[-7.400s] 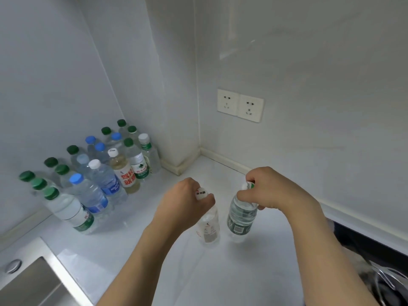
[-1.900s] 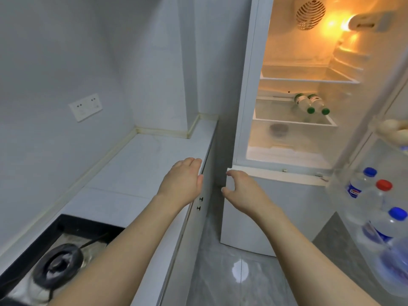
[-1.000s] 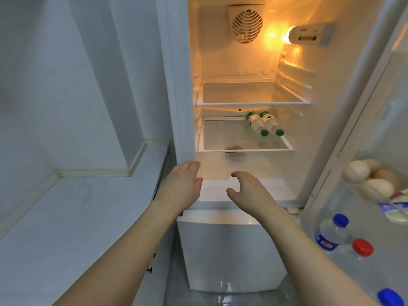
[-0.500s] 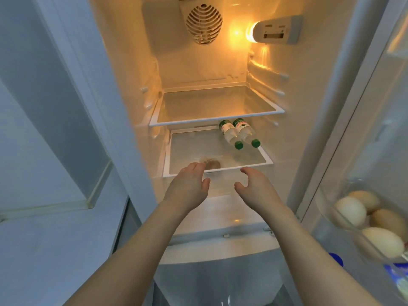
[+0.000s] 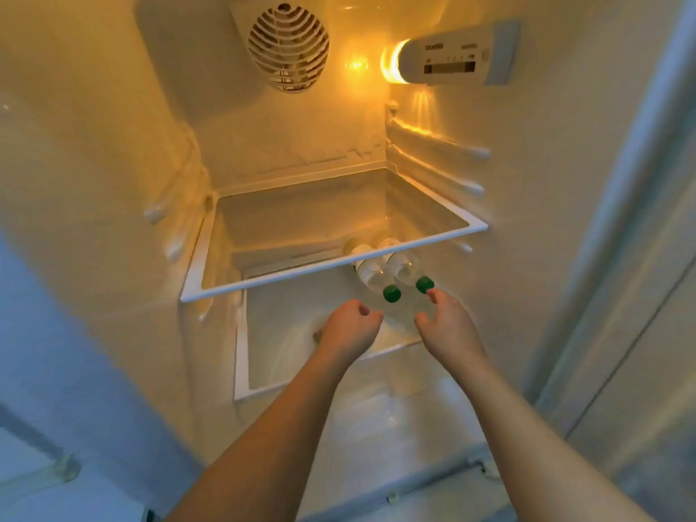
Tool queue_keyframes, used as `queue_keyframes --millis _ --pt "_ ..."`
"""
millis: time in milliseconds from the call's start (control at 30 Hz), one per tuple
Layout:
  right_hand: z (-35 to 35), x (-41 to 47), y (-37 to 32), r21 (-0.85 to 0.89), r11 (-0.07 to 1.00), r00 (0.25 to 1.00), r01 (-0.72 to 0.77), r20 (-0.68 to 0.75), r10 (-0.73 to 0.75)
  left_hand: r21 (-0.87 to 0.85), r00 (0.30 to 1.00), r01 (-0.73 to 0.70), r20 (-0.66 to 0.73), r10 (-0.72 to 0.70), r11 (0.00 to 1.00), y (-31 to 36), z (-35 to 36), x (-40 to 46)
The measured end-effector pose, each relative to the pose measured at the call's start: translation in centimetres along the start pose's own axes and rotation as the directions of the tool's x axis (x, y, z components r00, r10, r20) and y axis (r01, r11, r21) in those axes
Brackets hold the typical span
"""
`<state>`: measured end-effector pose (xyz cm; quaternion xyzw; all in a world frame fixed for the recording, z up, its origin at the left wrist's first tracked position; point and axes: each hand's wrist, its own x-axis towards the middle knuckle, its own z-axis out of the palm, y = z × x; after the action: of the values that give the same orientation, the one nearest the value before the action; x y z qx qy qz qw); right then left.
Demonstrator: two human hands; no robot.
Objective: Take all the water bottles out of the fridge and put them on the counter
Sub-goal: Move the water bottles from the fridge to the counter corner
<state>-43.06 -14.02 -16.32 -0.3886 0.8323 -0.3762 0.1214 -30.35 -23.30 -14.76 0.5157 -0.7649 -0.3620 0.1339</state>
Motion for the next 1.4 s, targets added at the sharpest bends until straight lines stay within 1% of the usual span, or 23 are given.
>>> queue_keyframes --millis 133,267,333,367,500,567,767,900,1000,1167,1267,1400 --pt "1.0 3.7 0.9 0.02 0.999 0.998 -0.048 -0.029 0.049 -0.119 0.996 0.065 0.069 -0.057 0.991 0.8 1.1 3.4" --pt "1.9 6.6 2.0 0.016 0.995 0.993 -0.101 -0.063 0.102 -0.21 0.98 0.192 0.093 -0.176 0.959 2.1 2.4 6.3" --pt "2.3 7.4 2.3 0.003 0.993 0.992 -0.121 -0.045 0.121 -0.21 0.959 0.275 0.128 -0.252 0.938 2.8 3.0 7.1" --pt "2.5 7.8 2.5 -0.006 0.992 0.992 -0.125 -0.031 0.124 -0.193 0.953 0.294 0.142 -0.27 0.936 3.2 3.4 7.4" --pt "3.0 8.8 2.3 -0.034 0.992 0.992 -0.125 -0.01 0.124 -0.172 0.941 0.337 0.086 -0.327 0.926 3.6 4.6 8.5" --pt "3.2 9.0 2.4 -0.05 0.99 0.991 -0.129 -0.03 0.127 -0.154 0.94 0.342 0.053 -0.338 0.927 3.6 4.8 8.8" --pt "3.9 8.9 2.5 -0.175 0.978 0.988 -0.109 -0.131 0.087 -0.142 0.937 0.344 -0.015 -0.349 0.928 2.2 4.3 8.5" --pt "4.1 9.2 2.1 -0.214 0.971 0.987 -0.104 -0.144 0.074 -0.1 0.959 0.273 -0.055 -0.279 0.957 1.1 3.9 8.9" --pt "4.1 9.0 2.3 -0.189 0.978 0.985 -0.086 -0.167 0.054 -0.113 0.966 0.236 -0.076 -0.246 0.965 1.2 3.8 8.8" --pt "4.2 8.3 2.7 -0.078 0.994 0.971 -0.07 -0.236 0.05 -0.249 0.957 0.244 -0.097 -0.275 0.937 1.0 3.5 8.3" --pt "4.2 7.9 3.0 -0.053 0.997 0.969 -0.059 -0.241 0.044 -0.373 0.952 0.26 -0.057 -0.302 0.891 0.9 3.0 7.6" --pt "4.3 7.3 2.9 -0.02 0.999 0.966 -0.037 -0.257 0.03 -0.437 0.942 0.287 -0.031 -0.334 0.853 0.1 2.4 6.9"
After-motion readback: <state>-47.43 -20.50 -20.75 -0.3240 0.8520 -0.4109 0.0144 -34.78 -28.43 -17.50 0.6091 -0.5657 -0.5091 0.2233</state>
